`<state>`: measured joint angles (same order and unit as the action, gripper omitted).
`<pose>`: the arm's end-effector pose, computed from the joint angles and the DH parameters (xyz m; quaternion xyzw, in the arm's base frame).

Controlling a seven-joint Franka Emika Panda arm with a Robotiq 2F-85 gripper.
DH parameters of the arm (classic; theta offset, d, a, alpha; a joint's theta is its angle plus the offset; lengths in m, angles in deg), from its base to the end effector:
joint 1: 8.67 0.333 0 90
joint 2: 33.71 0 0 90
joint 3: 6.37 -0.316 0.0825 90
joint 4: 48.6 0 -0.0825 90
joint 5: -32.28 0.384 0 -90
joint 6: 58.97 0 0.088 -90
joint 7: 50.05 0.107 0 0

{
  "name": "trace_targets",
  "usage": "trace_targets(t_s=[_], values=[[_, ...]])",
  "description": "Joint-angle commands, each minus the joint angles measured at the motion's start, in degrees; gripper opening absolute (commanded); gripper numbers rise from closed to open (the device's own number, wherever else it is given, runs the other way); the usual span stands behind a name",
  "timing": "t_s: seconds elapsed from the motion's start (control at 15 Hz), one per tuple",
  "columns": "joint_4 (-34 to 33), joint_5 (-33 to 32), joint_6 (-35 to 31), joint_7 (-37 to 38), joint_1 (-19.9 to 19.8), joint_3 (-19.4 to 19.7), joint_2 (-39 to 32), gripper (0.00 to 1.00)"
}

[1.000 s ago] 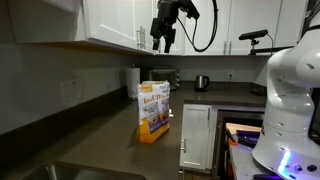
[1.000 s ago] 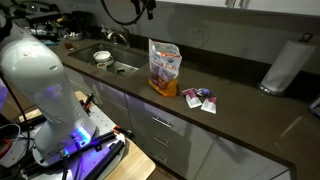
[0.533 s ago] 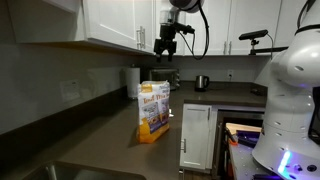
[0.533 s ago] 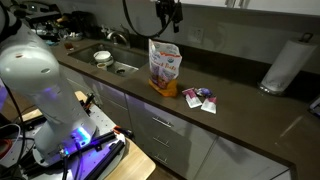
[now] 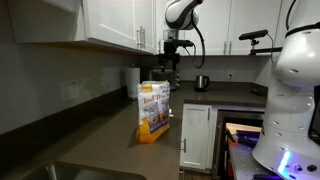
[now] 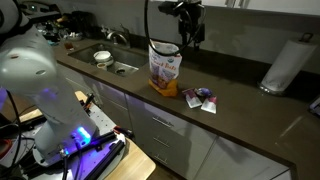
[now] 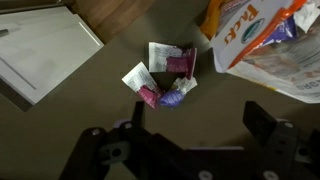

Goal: Pick one packet of snacks on the counter and put it in the big pack

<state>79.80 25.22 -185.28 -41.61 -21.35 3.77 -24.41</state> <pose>0.4650 -0.2025 0.4472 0.9690 -0.2362 0.0568 0.0450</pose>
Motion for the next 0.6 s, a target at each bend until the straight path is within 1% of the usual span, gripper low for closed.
trace_targets(t_s=[0.0,0.27,0.53], values=[[-3.2,0.1,-4.5,1.7,-0.9,1.7,-8.0,1.00],[-4.7,3.1,-9.1,0.8,-0.9,3.7,-15.6,1.00],[-7.2,8.4,-10.7,0.0,-1.7,4.2,-23.2,1.00]])
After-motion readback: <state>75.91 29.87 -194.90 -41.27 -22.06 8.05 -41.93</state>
